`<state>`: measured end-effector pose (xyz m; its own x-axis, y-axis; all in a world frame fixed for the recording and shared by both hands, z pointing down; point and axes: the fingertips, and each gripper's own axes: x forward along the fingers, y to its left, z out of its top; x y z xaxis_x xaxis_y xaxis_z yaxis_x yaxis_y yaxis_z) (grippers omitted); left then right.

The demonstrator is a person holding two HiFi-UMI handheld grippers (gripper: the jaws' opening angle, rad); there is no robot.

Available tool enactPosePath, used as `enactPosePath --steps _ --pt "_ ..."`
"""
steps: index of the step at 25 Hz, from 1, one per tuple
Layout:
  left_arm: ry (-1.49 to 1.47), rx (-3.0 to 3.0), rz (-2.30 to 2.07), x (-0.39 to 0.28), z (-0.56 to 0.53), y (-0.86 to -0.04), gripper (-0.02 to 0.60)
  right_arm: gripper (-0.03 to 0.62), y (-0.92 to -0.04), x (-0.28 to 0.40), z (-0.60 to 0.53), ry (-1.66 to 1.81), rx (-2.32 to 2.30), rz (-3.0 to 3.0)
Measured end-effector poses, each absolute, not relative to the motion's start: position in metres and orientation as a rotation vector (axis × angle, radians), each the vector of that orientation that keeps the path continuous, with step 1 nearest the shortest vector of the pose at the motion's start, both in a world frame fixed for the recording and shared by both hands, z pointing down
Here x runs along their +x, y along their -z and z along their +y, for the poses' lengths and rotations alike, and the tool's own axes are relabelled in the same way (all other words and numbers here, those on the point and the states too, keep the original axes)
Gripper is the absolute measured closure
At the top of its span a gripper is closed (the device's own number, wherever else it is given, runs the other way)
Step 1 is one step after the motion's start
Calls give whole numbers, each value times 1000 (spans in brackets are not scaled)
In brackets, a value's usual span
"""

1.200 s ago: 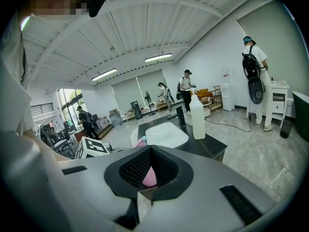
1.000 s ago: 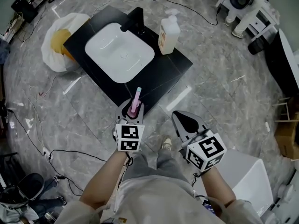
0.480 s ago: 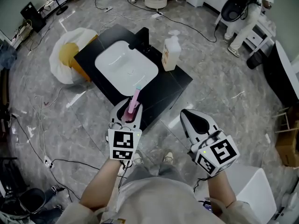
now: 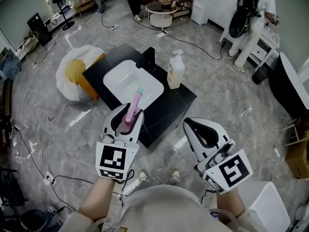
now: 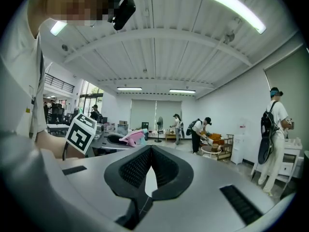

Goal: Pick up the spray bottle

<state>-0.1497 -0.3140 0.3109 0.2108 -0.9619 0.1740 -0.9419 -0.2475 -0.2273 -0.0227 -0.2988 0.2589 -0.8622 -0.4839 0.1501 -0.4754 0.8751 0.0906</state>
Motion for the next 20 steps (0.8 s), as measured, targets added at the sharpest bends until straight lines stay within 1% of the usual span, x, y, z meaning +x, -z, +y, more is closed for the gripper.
enactPosePath --steps 8,20 --pt "332 -2345 1901 -160 -275 -263 425 565 -240 -29 -274 150 665 -2918" --pt "328 -2371 1984 -169 -236 -277 426 565 -265 -37 -269 4 592 -2948"
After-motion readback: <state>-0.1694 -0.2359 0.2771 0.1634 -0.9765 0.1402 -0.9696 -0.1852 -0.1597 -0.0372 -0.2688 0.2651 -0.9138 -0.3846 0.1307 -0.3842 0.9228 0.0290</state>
